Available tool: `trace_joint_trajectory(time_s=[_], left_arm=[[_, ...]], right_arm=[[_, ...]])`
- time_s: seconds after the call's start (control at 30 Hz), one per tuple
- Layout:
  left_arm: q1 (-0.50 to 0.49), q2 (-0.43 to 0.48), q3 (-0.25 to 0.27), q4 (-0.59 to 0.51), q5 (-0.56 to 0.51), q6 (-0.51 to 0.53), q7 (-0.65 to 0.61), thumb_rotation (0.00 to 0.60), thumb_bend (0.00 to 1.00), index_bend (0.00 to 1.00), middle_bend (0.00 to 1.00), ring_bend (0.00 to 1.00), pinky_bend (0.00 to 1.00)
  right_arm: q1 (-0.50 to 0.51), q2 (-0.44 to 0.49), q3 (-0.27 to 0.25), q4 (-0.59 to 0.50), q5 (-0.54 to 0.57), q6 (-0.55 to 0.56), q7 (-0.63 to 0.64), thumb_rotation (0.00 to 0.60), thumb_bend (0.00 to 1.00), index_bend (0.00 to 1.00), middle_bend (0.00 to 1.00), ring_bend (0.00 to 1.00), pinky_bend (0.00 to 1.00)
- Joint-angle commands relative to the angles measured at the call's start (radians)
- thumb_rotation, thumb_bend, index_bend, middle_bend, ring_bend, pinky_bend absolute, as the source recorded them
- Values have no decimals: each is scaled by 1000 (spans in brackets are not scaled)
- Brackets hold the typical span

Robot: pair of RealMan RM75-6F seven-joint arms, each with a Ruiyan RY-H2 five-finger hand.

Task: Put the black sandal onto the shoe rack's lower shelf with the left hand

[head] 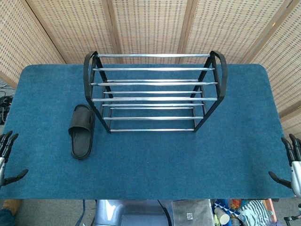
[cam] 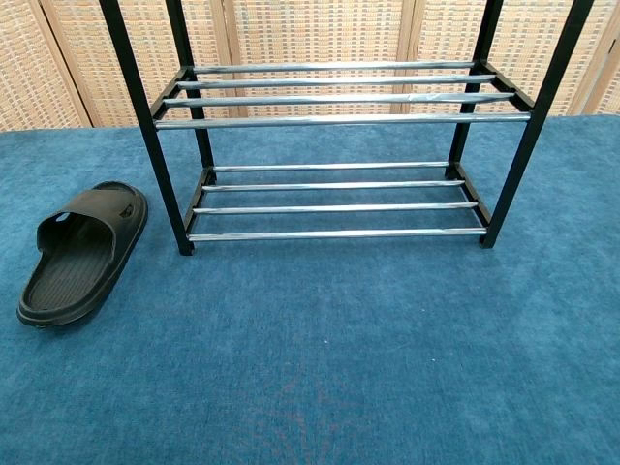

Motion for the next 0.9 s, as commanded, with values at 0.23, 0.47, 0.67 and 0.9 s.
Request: trace_joint_trajectory(time_s=[0.23, 0.47, 0.67, 0.9], left_arm=[[-22, -3, -7, 18, -4, -30, 29, 600, 170, 0, 0, 0, 0], [-204, -71, -10, 294, 222, -142, -11, 600, 171, 0, 0, 0, 0], [-393, -223, 60, 767, 530, -80, -218, 600, 171, 0, 0, 0, 0], [-506, -344, 149, 1083, 623, -23, -436, 600, 171, 0, 0, 0, 15]], right_arm=[[-2, 4, 6, 2, 10, 2, 15, 600, 0, 0, 0, 0, 0], [5, -9, 15, 6, 37, -14, -14, 600, 0, 0, 0, 0, 0], [15, -30, 20, 10, 67, -37, -73, 600, 0, 0, 0, 0, 0], [21, -46, 37, 28, 124, -60, -106, 600, 0, 0, 0, 0, 0]])
